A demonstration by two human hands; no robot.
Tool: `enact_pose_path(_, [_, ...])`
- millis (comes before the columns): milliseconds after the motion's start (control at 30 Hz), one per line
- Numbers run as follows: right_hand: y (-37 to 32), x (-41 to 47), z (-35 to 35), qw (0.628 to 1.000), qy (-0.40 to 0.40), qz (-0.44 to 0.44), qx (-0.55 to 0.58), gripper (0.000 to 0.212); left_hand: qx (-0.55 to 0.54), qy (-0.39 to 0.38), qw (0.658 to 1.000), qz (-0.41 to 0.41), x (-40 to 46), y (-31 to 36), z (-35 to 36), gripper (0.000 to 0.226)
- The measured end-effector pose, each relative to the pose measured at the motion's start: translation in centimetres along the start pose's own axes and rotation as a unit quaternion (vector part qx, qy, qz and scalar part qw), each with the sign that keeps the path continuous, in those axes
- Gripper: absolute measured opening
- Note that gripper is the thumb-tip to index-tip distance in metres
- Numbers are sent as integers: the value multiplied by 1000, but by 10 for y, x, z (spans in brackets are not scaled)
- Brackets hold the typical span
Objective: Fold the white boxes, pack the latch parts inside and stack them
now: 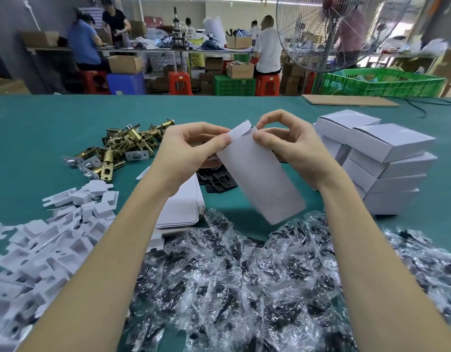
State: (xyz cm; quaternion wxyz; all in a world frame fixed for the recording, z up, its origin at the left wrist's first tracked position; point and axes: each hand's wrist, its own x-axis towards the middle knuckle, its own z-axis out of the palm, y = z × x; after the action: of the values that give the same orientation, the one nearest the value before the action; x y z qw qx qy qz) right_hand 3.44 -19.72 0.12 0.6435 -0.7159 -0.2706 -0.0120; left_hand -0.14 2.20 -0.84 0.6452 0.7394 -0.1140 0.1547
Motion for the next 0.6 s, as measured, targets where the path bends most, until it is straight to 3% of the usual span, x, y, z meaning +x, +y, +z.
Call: enact_pose_path(600, [-2, 0, 2, 999, 7, 9, -41, 10, 12, 51, 999, 7, 2, -7, 9, 14])
